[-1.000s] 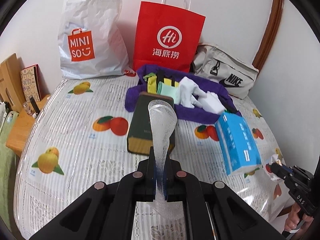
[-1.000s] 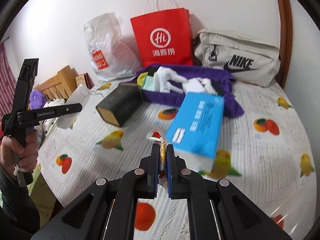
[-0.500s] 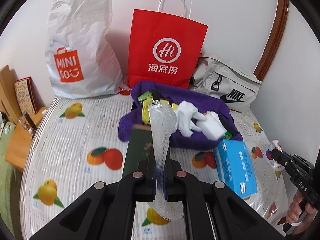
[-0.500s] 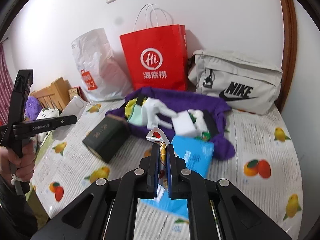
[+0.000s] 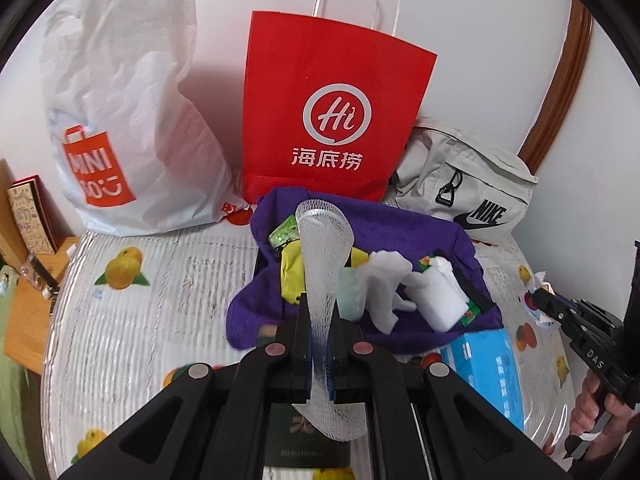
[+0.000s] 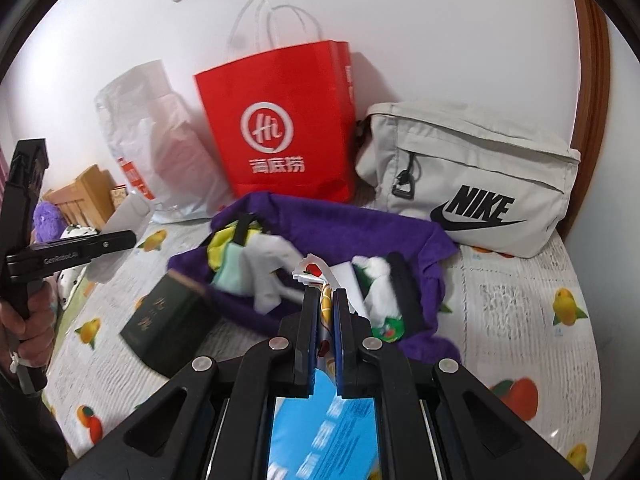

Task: Organize soft objects
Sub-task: 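Lower the mesh bag and packet onto the purple towel and open both tools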

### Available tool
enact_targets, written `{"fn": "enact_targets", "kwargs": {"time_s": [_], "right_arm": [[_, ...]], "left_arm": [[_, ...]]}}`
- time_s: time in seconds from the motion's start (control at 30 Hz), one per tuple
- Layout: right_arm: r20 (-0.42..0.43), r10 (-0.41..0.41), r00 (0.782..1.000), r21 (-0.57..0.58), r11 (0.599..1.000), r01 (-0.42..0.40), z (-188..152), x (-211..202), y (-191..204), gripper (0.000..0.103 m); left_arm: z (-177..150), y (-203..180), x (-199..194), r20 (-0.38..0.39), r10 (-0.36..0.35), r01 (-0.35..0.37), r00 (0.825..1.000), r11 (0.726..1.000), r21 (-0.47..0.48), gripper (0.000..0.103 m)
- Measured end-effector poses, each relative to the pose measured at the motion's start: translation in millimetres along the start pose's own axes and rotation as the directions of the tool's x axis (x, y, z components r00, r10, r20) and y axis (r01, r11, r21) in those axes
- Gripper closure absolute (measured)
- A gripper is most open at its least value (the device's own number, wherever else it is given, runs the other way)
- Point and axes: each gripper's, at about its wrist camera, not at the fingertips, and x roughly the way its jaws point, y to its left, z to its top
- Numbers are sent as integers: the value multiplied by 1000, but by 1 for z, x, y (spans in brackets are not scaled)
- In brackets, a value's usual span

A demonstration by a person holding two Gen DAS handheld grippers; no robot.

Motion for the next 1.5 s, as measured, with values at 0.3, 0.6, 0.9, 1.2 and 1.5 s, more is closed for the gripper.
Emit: {"fn": "enact_targets", "kwargs": {"time_s": [0.3, 0.6, 0.9, 1.2, 1.5], "right_arm": [[-12, -39, 999, 7, 999, 39, 20, 41, -27, 96], [-39, -58, 998, 1, 998, 58, 36, 81, -46, 96], [-97, -62, 993, -24, 998, 59, 35, 128, -47, 96], [-167, -40, 985, 0, 999, 41, 28, 150, -54, 94], [-189, -12, 982, 2, 1000, 13, 26, 151, -56, 65]], "left_arm": [[23, -2, 44, -35, -5, 5, 999, 1000, -6, 98], [40, -1, 88, -82, -5, 4, 997, 1000, -17, 98], [50, -6, 127, -124, -16, 14, 992, 1000, -14, 98], [55, -13, 157, -165, -39, 36, 986, 999, -19, 98], [54, -22, 164, -203, -86, 82, 975, 996, -31, 66]]}}
